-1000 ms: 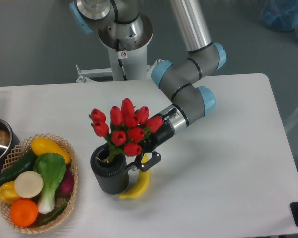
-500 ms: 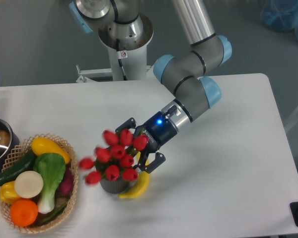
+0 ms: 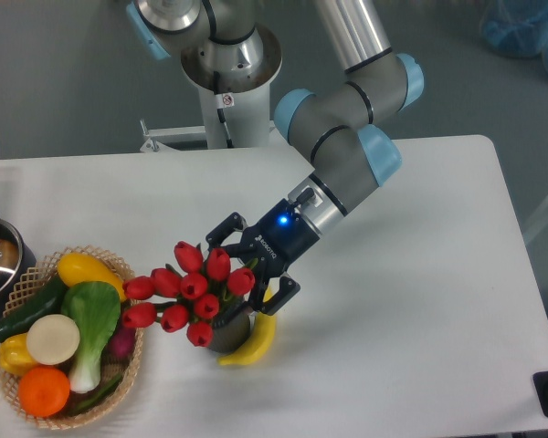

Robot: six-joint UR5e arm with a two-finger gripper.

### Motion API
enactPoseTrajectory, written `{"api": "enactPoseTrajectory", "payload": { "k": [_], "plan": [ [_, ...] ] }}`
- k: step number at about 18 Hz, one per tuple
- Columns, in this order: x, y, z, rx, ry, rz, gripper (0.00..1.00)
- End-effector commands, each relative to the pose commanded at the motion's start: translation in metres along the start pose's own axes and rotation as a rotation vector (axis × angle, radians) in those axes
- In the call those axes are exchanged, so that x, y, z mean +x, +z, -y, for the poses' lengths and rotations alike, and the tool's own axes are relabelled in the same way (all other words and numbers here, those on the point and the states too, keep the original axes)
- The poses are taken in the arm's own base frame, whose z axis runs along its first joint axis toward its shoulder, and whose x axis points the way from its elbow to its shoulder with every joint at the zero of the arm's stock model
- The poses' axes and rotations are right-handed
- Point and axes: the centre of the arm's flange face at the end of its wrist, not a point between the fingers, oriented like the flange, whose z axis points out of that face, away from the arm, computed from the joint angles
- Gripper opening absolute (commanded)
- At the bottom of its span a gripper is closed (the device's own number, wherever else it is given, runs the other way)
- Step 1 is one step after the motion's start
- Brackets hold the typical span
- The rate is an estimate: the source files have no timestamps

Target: Insert the flowers into the vase

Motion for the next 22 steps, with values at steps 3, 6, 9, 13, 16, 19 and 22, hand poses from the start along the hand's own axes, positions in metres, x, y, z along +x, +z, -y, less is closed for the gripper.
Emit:
{"api": "enactPoseTrajectory", "payload": {
  "k": [3, 6, 9, 13, 16, 19, 22],
  "plan": [
    [0.011, -0.004, -0.001, -0.008, -0.008, 0.004, 0.96],
    [0.022, -0.016, -0.003, -0.039, -0.018, 0.024, 0.99],
    [0.029, -0.028, 0.000, -0.082, -0.016, 0.049, 0.99],
    [0.039, -0.035, 0.009, -0.129, -0.043, 0.072, 1.00],
    [0.037, -0.050, 0.007, -0.235, -0.041, 0.115, 1.00],
    [0.030, -0.083, -0.001, -0.372, -0.043, 0.196, 1.00],
    [0.010, -0.132, -0.003, -0.497, -0.046, 0.305, 1.00]
  ]
}}
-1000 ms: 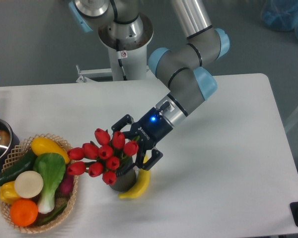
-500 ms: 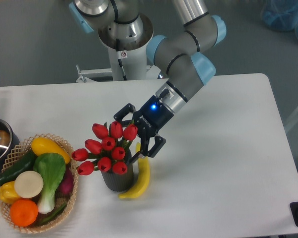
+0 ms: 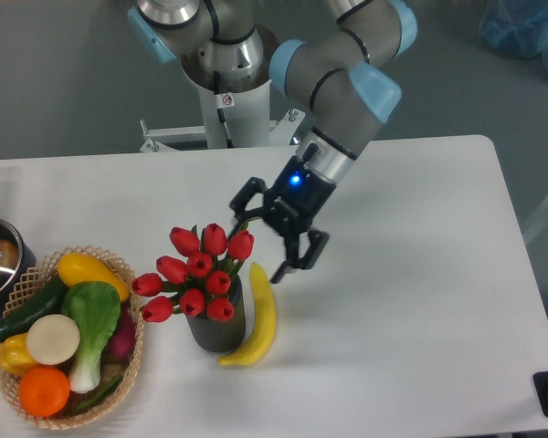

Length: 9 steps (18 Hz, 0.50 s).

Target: Insert the flowers into the vase

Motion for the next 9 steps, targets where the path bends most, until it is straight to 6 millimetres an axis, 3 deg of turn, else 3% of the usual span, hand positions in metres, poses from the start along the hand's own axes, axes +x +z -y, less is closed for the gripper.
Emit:
{"api": "enactPoseTrajectory", "payload": {
  "k": [2, 4, 9],
  "plan": [
    [-0.028, -0.032, -0.014, -0.037, -0.021, 0.078, 1.00],
    [-0.056, -0.077, -0.040, -0.094, -0.072, 0.174, 1.00],
    [-0.071, -0.143, -0.076, -0.246, -0.089, 0.302, 1.00]
  ]
}}
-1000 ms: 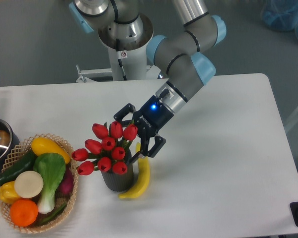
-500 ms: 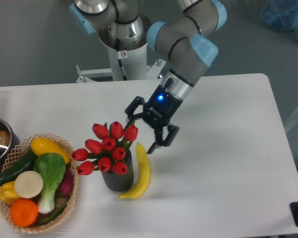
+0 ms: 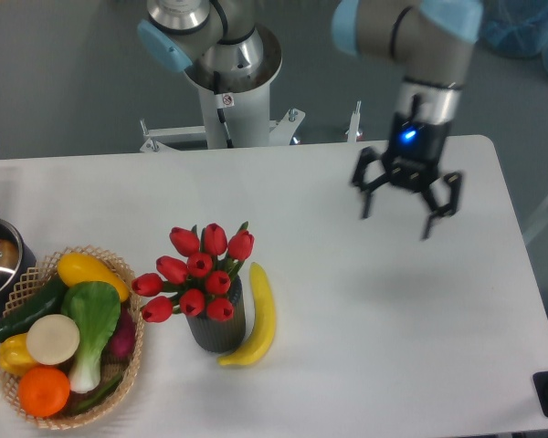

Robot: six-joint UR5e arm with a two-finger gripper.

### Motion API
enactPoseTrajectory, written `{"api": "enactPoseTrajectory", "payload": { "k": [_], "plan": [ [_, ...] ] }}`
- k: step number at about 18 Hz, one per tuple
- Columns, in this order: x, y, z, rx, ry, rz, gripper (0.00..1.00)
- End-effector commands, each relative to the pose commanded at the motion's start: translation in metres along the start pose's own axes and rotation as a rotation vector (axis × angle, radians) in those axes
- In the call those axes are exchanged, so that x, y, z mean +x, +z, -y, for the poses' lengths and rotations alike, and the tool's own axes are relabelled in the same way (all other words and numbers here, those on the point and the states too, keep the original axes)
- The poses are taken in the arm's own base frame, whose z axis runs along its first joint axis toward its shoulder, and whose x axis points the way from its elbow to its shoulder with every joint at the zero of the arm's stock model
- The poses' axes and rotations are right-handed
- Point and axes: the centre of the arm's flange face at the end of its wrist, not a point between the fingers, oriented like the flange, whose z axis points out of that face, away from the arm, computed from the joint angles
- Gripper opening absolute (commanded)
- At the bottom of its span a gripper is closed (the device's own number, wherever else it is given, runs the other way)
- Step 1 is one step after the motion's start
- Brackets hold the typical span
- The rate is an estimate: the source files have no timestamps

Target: Insert the flowers into the vase

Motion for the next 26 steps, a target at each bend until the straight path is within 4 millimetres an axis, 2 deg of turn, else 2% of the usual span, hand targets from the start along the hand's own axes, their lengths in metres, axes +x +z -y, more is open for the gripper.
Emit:
{"api": "enactPoseTrajectory", "payload": {
  "k": [2, 5, 9, 12, 14, 26],
  "plan": [
    [-0.006, -0.007, -0.019, -0.088, 0.024, 0.023, 1.00],
    [-0.002, -0.035, -0.031, -0.201, 0.028, 0.026, 1.00],
    [-0.003, -0.071, -0.063, -0.257, 0.113, -0.010, 1.00],
    [-0.003, -0.090, -0.087, -0.276, 0.189, -0.039, 1.00],
    [-0.002, -0.094, -0.093, -0.279, 0.206, -0.050, 1.00],
    [-0.002, -0.094, -0.094, -0.275, 0.204, -0.051, 1.00]
  ]
}}
